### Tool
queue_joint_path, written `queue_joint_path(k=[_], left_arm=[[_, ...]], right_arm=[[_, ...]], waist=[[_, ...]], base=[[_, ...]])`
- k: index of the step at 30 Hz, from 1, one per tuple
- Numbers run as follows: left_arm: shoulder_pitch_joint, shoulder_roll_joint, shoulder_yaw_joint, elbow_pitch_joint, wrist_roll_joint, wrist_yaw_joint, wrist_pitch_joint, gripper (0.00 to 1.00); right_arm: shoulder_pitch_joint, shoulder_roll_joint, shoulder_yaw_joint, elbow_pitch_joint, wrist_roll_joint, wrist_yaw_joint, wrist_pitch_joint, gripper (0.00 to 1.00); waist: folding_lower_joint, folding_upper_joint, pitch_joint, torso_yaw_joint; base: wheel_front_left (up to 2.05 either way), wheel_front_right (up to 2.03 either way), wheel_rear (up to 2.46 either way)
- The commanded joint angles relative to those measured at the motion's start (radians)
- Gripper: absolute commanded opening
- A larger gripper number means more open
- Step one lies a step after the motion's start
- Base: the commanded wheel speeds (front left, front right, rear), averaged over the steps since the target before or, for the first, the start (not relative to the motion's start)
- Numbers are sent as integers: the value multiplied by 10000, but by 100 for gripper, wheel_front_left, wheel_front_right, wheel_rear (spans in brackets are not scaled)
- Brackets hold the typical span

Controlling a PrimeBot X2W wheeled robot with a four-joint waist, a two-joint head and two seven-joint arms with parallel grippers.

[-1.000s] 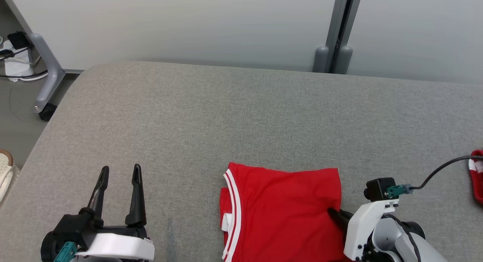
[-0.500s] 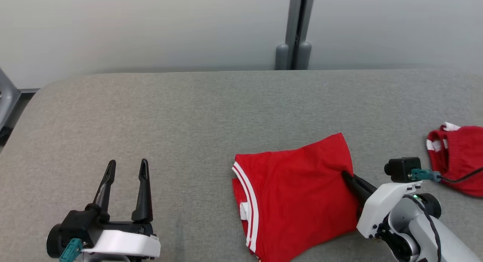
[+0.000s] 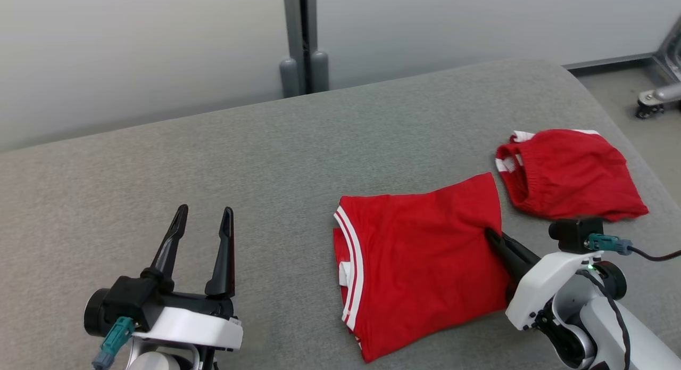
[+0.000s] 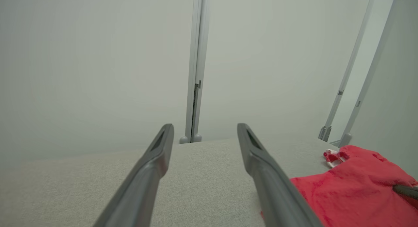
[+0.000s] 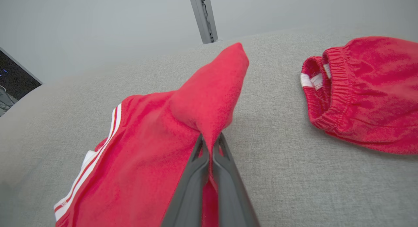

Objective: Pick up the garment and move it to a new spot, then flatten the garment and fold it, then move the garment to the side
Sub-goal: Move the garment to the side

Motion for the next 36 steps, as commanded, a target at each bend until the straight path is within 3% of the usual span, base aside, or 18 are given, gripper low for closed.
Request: queue_joint_path(k=[1,14,30,36], left_arm=[[-163,36,-21,13,88,-44,2,100],[-522,77,-64,119,394,-236,2,100],[-1075,248,-35,174,598,-394,2,100],[-1203,303,-18,167,627,-355,2,100]], right_arm=[[-162,-28,-24,-75,35,4,-102,0],[-1154,-277,372,-2,127,4,-552,0],[-4065,-2538,465,1631,597,2,-881,0],[-4690,-3016,160,2660,338,2,-1058,0]], waist=[[0,0,161,-541],[0,0,712,-1077],[0,0,2022,-341],[0,0,2270,-224]], base=[[0,0,0],[0,0,0],[0,0,0],[0,0,0]])
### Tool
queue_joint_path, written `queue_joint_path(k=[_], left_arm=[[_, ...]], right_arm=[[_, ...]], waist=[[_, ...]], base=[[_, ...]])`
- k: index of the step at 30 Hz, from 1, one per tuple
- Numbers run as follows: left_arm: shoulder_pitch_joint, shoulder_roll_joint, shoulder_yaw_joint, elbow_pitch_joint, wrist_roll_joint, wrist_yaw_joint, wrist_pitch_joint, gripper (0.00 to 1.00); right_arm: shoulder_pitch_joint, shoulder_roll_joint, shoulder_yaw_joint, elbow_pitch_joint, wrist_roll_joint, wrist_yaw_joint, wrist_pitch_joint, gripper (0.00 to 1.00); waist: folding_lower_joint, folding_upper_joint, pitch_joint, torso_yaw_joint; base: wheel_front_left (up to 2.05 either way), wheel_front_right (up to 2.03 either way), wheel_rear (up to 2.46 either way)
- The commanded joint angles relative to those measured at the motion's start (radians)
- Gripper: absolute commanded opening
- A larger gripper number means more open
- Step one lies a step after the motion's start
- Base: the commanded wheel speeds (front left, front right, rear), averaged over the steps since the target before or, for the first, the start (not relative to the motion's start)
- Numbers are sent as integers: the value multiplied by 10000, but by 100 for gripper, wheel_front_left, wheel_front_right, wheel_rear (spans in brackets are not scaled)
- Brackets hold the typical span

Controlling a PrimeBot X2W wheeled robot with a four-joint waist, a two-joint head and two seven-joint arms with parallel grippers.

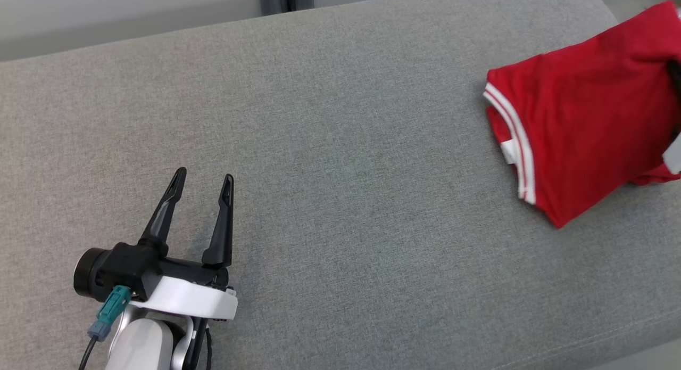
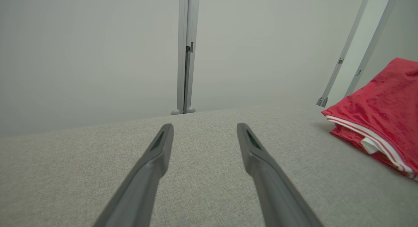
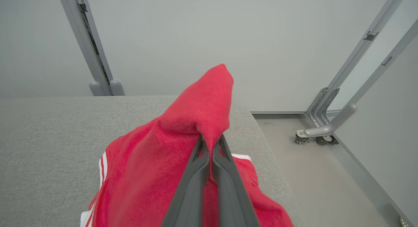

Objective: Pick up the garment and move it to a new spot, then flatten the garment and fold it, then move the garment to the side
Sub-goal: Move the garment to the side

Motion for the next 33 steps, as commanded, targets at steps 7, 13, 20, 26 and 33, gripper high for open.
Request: queue_joint_path(k=[7,13,20,26,33], left_arm=[[-309,83,-36,40,38,14,2,100],[-291,48,21,14,-105,85,2,100],[48,84,499,-319,-226,262,2,100],[315,113,956,-634,-333,388,2,100],[875,97,1518,-1037,-424,545,2,100]], right_arm=[[-583,76,-379,1925,-776,0,-355,15],[-995,619,-876,4012,-1535,0,-1234,100],[-1041,920,-1548,3281,-2265,0,-1755,100],[21,1167,-2507,987,-2928,0,-1736,100],[2047,1773,-3639,-1897,-3702,0,-1725,100]], waist=[[0,0,150,120],[0,0,-14,417],[0,0,-467,662],[0,0,-919,886],[0,0,-1605,1341]], base=[[0,0,0],[0,0,0],[0,0,0],[0,0,0],[0,0,0]])
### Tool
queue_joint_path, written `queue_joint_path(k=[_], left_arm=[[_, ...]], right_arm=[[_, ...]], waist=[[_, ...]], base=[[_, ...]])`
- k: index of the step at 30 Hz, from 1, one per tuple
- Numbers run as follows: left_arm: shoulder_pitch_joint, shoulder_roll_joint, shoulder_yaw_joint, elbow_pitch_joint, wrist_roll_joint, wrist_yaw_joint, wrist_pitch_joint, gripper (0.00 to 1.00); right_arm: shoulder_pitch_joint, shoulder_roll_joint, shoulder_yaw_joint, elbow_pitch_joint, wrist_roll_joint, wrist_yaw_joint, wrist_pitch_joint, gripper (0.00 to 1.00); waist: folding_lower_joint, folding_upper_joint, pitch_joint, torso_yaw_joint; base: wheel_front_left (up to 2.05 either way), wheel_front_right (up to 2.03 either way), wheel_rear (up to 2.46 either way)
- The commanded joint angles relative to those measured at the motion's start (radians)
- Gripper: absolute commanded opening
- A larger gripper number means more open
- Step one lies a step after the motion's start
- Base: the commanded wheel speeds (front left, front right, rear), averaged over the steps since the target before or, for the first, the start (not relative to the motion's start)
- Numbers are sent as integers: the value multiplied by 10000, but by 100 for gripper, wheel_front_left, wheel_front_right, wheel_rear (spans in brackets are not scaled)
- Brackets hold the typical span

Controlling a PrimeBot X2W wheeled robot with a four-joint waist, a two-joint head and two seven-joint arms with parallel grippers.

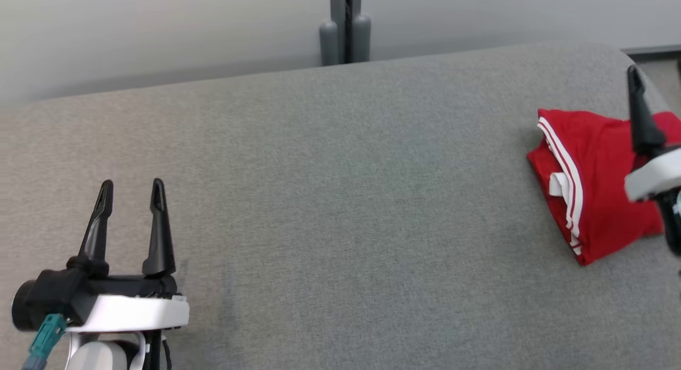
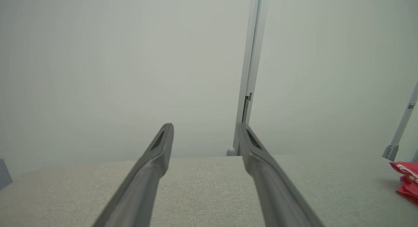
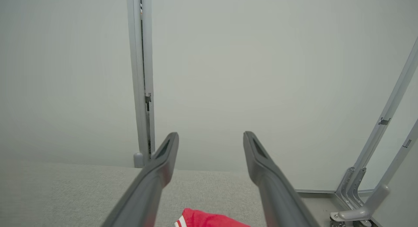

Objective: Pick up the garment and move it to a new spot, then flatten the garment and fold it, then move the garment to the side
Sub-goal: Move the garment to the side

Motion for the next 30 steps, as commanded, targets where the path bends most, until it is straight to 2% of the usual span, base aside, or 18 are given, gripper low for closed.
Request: queue_joint_path(k=[1,7,11,20,30], left_arm=[[112,35,90,-33,-28,70,2,100],[609,-76,395,-112,-244,220,2,100],[897,-104,249,84,-251,115,2,100],[1143,-194,-198,874,-112,-101,3,100],[1110,-261,-133,1290,-26,-157,3,100]], right_arm=[[298,75,-68,-233,-88,0,-6,100],[1970,729,-334,-1747,-382,2,-1,100],[2993,1134,-397,-2354,-424,0,26,100],[4563,1671,-145,-2799,-287,0,31,100],[4932,1879,66,-2927,-260,2,-33,100]], waist=[[0,0,-257,226],[0,0,-796,601],[0,0,-1074,827],[0,0,-1370,1062],[0,0,-1460,976]], base=[[0,0,0],[0,0,0],[0,0,0],[0,0,0],[0,0,0]])
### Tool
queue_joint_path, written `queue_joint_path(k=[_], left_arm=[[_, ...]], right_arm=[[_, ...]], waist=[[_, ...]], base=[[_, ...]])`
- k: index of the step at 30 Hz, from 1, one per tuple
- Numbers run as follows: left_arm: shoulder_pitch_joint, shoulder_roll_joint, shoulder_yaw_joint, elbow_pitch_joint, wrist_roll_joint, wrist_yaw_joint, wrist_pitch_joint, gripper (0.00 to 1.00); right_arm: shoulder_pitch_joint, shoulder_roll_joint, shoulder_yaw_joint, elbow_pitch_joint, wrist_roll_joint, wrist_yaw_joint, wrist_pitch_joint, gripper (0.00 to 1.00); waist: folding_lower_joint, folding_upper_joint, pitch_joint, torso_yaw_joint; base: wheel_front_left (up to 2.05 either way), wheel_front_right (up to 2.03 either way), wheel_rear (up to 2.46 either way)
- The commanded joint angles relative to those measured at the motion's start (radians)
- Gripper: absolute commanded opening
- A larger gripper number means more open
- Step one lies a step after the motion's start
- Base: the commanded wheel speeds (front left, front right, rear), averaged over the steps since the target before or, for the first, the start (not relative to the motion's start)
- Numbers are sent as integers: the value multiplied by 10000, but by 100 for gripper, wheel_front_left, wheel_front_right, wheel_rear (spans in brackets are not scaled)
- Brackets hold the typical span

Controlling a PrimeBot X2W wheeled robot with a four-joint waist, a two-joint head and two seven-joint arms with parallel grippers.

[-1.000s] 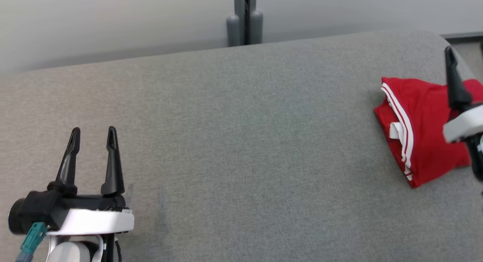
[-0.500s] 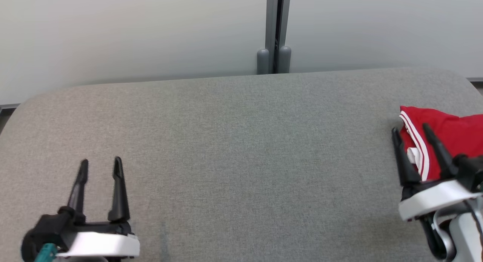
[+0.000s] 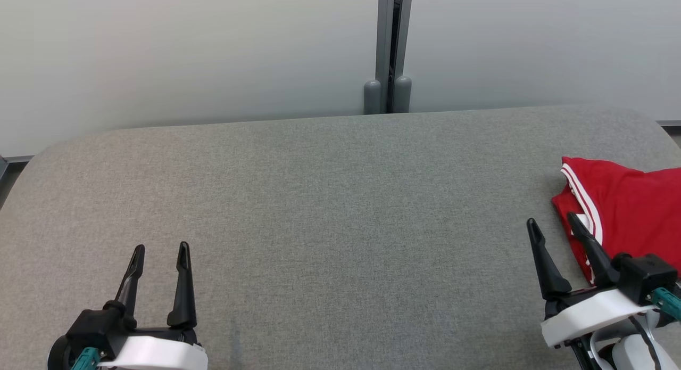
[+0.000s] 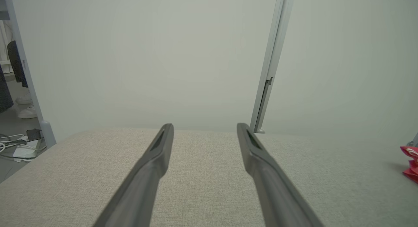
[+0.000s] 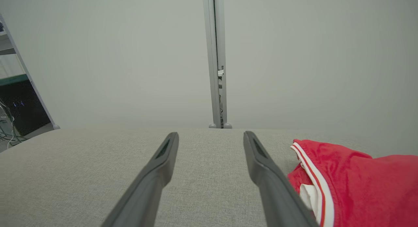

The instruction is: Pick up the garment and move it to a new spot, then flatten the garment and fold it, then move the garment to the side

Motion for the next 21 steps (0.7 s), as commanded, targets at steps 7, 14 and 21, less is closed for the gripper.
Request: queue_joint_path(k=[7,14,21], left_arm=[[-19,8,56,121,165,-99,3,100],[-88,2,59,210,143,-152,3,100],[-71,2,24,272,44,-171,3,100]], right_arm=[[-4,47,118,-52,-52,2,-88,100],[13,108,101,-51,-94,2,-94,100],[12,149,76,-38,-93,4,-95,100]], waist=[[0,-1,-51,-4],[0,-1,-81,30],[0,-1,-116,8]], base=[[0,0,0],[0,0,0],[0,0,0]])
